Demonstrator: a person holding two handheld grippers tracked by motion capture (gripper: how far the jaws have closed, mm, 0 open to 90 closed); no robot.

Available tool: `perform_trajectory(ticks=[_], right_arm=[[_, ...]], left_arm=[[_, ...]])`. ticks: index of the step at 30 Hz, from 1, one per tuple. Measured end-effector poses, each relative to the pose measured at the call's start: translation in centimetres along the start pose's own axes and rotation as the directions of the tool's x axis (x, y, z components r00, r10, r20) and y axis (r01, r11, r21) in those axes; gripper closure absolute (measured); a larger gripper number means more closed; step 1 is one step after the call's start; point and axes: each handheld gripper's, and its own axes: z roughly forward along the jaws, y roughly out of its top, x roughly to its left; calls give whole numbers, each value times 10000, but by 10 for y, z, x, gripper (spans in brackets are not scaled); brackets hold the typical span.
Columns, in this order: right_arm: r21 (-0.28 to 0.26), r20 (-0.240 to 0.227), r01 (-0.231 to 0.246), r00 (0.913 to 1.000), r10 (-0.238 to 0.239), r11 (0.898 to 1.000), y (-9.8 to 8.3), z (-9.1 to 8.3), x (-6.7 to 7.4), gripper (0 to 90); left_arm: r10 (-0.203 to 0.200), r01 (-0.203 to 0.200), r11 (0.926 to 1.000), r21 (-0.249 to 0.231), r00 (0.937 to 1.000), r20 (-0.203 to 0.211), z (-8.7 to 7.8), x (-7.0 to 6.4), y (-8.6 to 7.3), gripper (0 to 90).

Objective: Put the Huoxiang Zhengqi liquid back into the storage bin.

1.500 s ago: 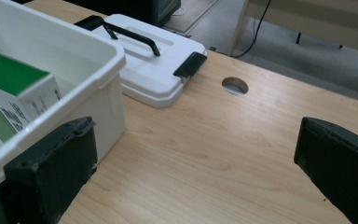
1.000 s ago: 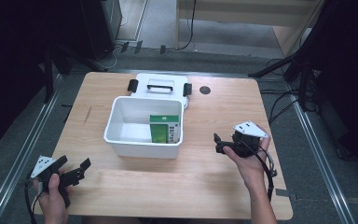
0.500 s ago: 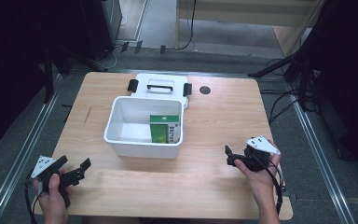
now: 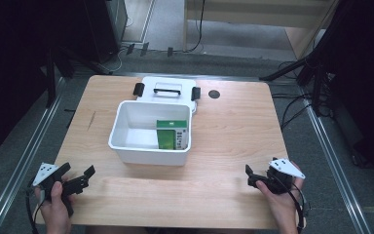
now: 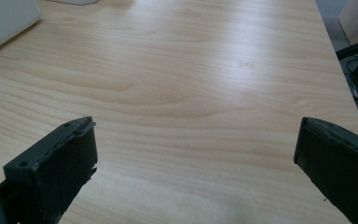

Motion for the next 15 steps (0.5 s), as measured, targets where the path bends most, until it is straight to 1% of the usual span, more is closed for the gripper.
perform_trajectory(ticks=[2, 3, 4, 6, 9, 10, 15], right_arm=[[-20, 45, -63, 10000, 64, 10000, -5, -4, -4, 0], [2, 94, -135, 9999, 135, 9999, -10, -8, -9, 0], [2, 94, -135, 9999, 135, 9999, -10, -8, -9, 0], [-77, 146, -174, 9997, 175, 9998, -16, -14, -15, 0], [-149, 70, -271, 9996, 272, 9995, -18, -18, -18, 0], [-173, 97, -236, 9997, 238, 9996, -22, -22, -21, 0], [-94, 270, -296, 9992, 299, 9995, -30, -28, -28, 0]], left_arm=[[-2, 2, 10000, 5, 10000, 0, 0, 0, 0, 0], [3, -3, 10000, 8, 10000, -3, 0, 0, 0, 0], [3, -3, 10000, 8, 10000, -3, 0, 0, 0, 0], [0, 0, 10000, 2, 10000, -7, 0, 0, 0, 0], [-1, 1, 10000, 4, 10000, -11, 0, 0, 0, 0], [-6, 6, 10000, -3, 10000, -12, 0, 0, 0, 0], [-9, 9, 10000, -8, 10000, -11, 0, 0, 0, 0]])
